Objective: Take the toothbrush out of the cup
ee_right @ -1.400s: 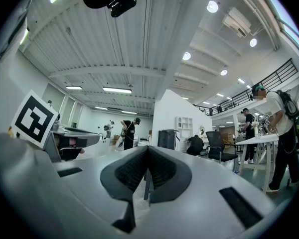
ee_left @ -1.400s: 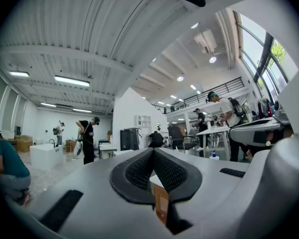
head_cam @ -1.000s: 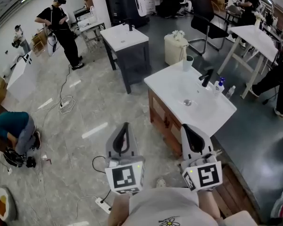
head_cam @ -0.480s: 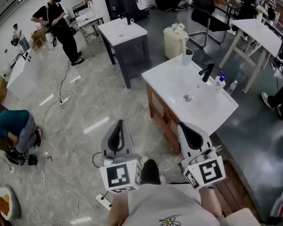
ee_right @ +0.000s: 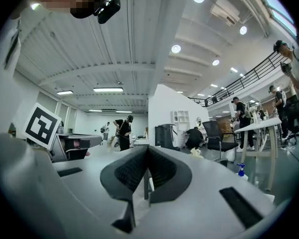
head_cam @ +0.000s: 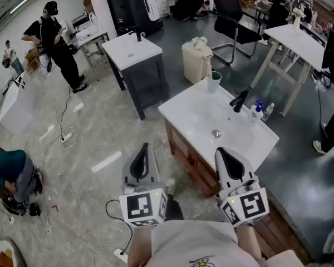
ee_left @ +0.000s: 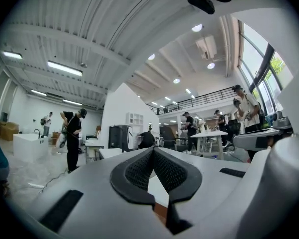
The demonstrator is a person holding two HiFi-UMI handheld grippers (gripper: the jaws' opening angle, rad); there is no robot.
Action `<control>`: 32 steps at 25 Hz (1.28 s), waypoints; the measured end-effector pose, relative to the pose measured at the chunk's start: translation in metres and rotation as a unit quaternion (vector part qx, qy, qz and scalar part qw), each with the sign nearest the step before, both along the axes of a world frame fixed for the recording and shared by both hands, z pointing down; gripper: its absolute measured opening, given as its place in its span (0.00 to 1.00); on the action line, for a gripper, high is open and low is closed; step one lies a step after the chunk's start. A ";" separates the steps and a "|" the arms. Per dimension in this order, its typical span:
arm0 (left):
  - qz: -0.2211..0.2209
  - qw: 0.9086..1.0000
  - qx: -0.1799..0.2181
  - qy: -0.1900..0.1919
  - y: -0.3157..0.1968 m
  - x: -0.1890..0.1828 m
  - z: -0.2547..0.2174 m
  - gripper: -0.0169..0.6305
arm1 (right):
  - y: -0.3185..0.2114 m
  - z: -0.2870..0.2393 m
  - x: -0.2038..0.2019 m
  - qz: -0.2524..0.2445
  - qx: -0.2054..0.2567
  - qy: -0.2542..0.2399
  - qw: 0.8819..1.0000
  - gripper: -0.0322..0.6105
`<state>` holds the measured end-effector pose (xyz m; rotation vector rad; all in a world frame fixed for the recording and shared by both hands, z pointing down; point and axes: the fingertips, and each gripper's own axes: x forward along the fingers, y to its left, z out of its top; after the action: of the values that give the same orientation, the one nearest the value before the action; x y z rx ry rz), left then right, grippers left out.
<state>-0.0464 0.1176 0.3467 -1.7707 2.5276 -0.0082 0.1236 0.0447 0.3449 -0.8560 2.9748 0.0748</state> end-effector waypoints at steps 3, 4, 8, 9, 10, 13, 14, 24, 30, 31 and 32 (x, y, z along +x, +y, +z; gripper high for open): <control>0.011 1.000 0.006 0.013 -0.038 -0.032 -0.006 0.05 | -0.035 -0.004 -0.021 0.020 -0.003 -0.002 1.000 0.07; 0.017 1.000 0.009 0.016 -0.050 -0.044 -0.008 0.05 | -0.047 -0.008 -0.030 0.027 -0.002 -0.003 1.000 0.07; 0.048 0.999 0.012 0.018 -0.108 -0.087 -0.016 0.05 | -0.094 -0.019 -0.074 0.050 0.015 0.007 0.999 0.07; 0.058 0.998 0.013 0.019 -0.124 -0.098 -0.020 0.05 | -0.107 -0.022 -0.085 0.055 0.023 0.013 0.998 0.07; 0.068 0.997 0.015 0.019 -0.140 -0.109 -0.023 0.05 | -0.120 -0.025 -0.096 0.062 0.030 0.017 0.997 0.07; 0.086 0.996 0.018 0.022 -0.182 -0.147 -0.033 0.05 | -0.158 -0.033 -0.130 0.085 0.033 0.010 0.996 0.07; 0.091 0.995 0.018 0.025 -0.195 -0.159 -0.034 0.05 | -0.171 -0.035 -0.140 0.094 0.030 0.004 0.995 0.07; 0.161 0.986 0.001 0.048 -0.298 -0.210 -0.019 0.05 | -0.255 -0.029 -0.182 0.170 0.015 0.004 0.985 0.07; 0.184 0.981 0.003 0.060 -0.324 -0.205 -0.016 0.05 | -0.277 -0.027 -0.187 0.195 0.020 0.006 0.981 0.07; 0.185 0.981 0.002 0.061 -0.327 -0.204 -0.015 0.05 | -0.279 -0.026 -0.188 0.199 0.021 0.006 0.980 0.07; 0.187 0.980 -0.001 0.061 -0.330 -0.203 -0.013 0.05 | -0.280 -0.026 -0.188 0.200 0.023 0.006 0.979 0.07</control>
<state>-0.2490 -0.2121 0.3340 -2.2820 2.2236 0.1171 -0.0647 -0.2358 0.3193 -1.4365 2.7496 0.1627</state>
